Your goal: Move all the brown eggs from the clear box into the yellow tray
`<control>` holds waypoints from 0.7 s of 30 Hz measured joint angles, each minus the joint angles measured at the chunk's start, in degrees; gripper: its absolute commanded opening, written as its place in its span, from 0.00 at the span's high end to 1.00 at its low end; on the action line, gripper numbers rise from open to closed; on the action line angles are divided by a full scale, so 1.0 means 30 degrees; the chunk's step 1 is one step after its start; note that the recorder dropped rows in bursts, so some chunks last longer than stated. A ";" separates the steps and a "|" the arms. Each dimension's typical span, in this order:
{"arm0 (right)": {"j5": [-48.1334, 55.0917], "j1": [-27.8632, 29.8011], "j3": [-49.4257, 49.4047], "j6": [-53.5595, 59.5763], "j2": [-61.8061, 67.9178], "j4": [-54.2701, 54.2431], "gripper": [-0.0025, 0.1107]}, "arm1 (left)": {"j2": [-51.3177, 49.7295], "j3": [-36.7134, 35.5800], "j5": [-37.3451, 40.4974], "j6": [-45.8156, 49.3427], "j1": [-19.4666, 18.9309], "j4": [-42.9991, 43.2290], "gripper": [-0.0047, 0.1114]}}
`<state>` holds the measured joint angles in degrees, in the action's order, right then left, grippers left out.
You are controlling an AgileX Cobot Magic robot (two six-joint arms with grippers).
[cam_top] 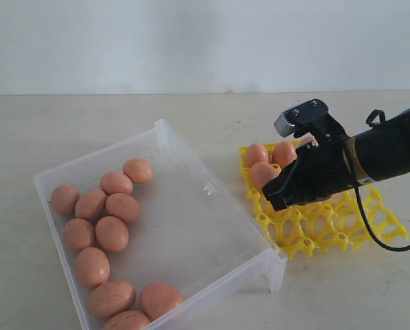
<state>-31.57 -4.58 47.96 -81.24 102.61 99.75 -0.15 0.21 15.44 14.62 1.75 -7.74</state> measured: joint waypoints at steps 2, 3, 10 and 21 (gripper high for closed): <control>0.0221 0.0000 0.0000 0.0068 0.0713 0.0000 0.98 | 0.0000 0.0000 0.0000 0.0000 0.0000 0.0000 0.92; 0.0272 0.0000 0.0000 0.0068 0.0991 0.0036 0.98 | 0.0000 0.0000 0.0000 0.0000 0.0000 0.0000 0.92; -0.0510 0.0000 0.0000 0.0375 0.1587 0.0036 0.98 | 0.0000 0.0000 0.0000 0.0000 0.0000 0.0000 0.92; -0.0713 0.0000 0.0000 0.0755 0.0732 0.0069 0.98 | 0.0000 0.0000 0.0000 0.0000 0.0000 0.0000 0.92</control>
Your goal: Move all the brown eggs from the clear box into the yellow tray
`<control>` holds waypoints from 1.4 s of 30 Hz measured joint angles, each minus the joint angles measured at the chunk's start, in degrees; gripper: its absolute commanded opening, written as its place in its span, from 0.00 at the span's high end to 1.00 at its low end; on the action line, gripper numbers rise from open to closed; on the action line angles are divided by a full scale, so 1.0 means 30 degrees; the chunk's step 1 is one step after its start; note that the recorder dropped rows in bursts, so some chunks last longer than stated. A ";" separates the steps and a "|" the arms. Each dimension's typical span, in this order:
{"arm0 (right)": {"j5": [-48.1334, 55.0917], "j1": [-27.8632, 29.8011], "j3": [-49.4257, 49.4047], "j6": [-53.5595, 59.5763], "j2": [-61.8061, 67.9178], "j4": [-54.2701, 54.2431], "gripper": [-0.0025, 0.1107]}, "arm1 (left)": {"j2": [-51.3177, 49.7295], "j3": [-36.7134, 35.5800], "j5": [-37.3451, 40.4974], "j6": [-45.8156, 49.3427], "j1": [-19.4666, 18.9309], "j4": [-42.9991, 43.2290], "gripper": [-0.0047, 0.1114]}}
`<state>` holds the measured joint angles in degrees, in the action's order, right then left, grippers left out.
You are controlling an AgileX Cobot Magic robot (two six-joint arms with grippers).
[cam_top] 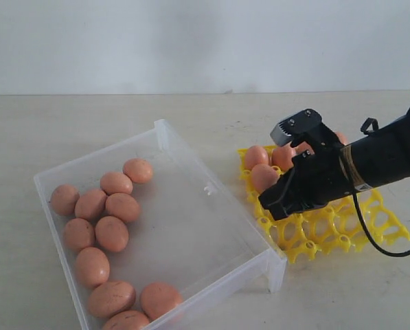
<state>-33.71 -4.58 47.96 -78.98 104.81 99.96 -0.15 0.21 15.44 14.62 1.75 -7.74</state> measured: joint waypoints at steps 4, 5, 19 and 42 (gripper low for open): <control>0.0062 0.0000 0.0000 0.0088 -0.0426 0.0000 0.98 | 0.0000 0.0000 0.0000 0.0000 0.0000 0.0000 0.92; 0.0170 0.0000 0.0000 0.0094 -0.0521 0.0000 0.98 | 0.0000 0.0000 0.0000 0.0000 0.0000 0.0000 0.92; 0.2478 0.0000 0.0000 0.0094 -0.0559 -0.0027 0.98 | 0.0000 0.0000 0.0000 0.0000 0.0000 0.0000 0.92; -0.1642 0.0000 0.0000 -0.2771 -0.7630 -0.0074 0.98 | 0.0000 0.0000 0.0000 0.0000 0.0000 0.0000 0.92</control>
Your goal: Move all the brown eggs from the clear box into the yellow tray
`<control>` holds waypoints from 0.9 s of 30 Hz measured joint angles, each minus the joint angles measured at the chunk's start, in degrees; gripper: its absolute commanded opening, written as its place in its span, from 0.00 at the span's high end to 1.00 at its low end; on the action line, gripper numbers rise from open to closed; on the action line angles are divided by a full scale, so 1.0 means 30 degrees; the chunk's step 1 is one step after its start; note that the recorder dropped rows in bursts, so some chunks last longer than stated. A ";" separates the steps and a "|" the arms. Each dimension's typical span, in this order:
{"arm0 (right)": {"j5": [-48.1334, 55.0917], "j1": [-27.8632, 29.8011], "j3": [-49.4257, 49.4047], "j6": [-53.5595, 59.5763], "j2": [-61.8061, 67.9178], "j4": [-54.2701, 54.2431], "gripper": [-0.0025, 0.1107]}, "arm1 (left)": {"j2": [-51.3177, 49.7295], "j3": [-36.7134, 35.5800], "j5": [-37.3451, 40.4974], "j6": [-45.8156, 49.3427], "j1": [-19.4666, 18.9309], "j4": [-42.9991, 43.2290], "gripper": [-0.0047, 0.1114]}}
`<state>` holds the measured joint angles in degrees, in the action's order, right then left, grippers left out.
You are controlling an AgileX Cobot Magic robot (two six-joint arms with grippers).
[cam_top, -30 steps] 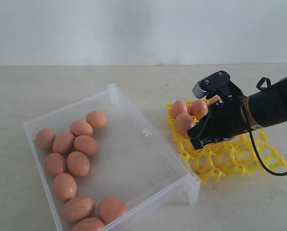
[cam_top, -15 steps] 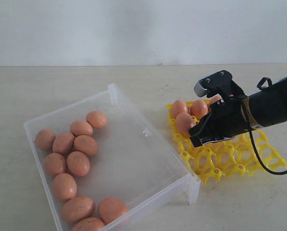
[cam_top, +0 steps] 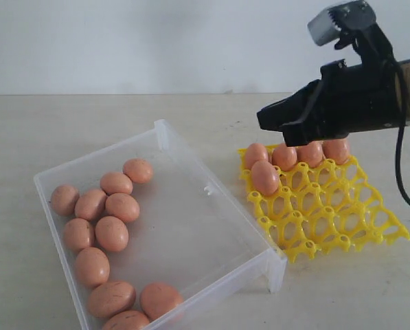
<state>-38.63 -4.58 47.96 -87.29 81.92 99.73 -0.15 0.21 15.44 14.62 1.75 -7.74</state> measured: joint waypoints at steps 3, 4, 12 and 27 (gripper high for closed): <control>-0.3178 0.0000 0.0000 -0.2797 -0.0715 0.0000 0.98 | 0.0000 0.0000 0.0000 0.0000 0.0000 0.0000 0.92; -0.3723 0.0000 0.0000 -0.3884 -0.0718 0.0000 0.98 | 0.0000 0.0000 0.0000 0.0000 0.0000 0.0000 0.92; -0.7149 0.0000 0.0000 -0.7708 -0.0718 0.0035 0.98 | 0.0000 0.0000 0.0000 0.0000 0.0000 0.0000 0.92; 2.2305 0.0000 0.0000 0.6193 -0.1076 0.0268 0.98 | 0.0000 0.0000 0.0000 0.0000 0.0000 0.0000 0.92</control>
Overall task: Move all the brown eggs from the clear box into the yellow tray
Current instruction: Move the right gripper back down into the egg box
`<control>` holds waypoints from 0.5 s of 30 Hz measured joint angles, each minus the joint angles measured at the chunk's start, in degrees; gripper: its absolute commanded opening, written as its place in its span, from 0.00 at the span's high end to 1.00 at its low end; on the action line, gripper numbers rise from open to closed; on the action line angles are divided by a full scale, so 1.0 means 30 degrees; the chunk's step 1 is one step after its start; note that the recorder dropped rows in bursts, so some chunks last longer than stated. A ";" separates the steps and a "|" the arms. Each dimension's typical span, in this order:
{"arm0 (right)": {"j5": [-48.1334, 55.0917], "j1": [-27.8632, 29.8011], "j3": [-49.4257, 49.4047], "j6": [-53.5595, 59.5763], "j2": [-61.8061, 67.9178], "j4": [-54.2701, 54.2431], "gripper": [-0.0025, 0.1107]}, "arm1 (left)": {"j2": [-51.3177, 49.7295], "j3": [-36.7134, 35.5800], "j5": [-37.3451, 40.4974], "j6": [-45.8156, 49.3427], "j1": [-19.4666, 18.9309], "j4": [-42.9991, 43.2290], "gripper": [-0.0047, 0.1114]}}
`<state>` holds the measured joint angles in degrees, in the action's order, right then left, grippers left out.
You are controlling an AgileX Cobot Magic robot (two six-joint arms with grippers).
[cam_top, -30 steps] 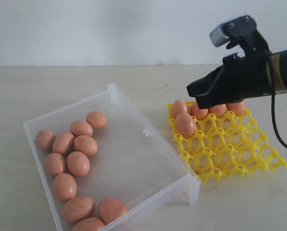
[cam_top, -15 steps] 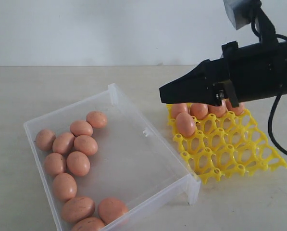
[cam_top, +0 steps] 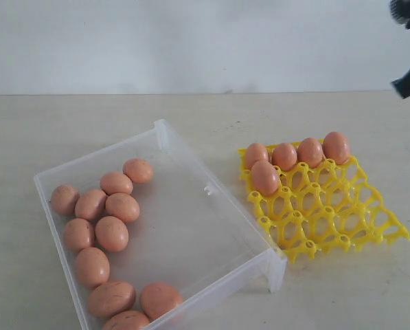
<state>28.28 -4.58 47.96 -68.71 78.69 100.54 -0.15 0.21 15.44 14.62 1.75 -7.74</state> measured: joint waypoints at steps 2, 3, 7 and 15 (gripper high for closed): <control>0.4315 0.0000 0.0234 0.0008 -0.0041 -0.0149 0.98 | 0.0000 0.0000 0.0000 0.0000 0.0000 0.0000 0.92; 0.4972 0.0000 0.0374 -0.0030 -0.0081 -0.0161 0.98 | 0.0000 0.0000 0.0000 0.0000 0.0000 0.0000 0.92; 0.6251 0.0000 0.1275 0.0587 -0.0337 -0.0418 0.98 | 0.0000 0.0000 0.0000 0.0000 0.0000 0.0000 0.92; 0.1147 0.2458 0.4517 1.3213 -0.0377 -2.0021 0.98 | 0.0000 0.0000 0.0000 0.0000 0.0000 0.0000 0.92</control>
<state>31.72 2.79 61.51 -29.07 77.56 40.47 -0.15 0.21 15.44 14.62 1.75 -7.74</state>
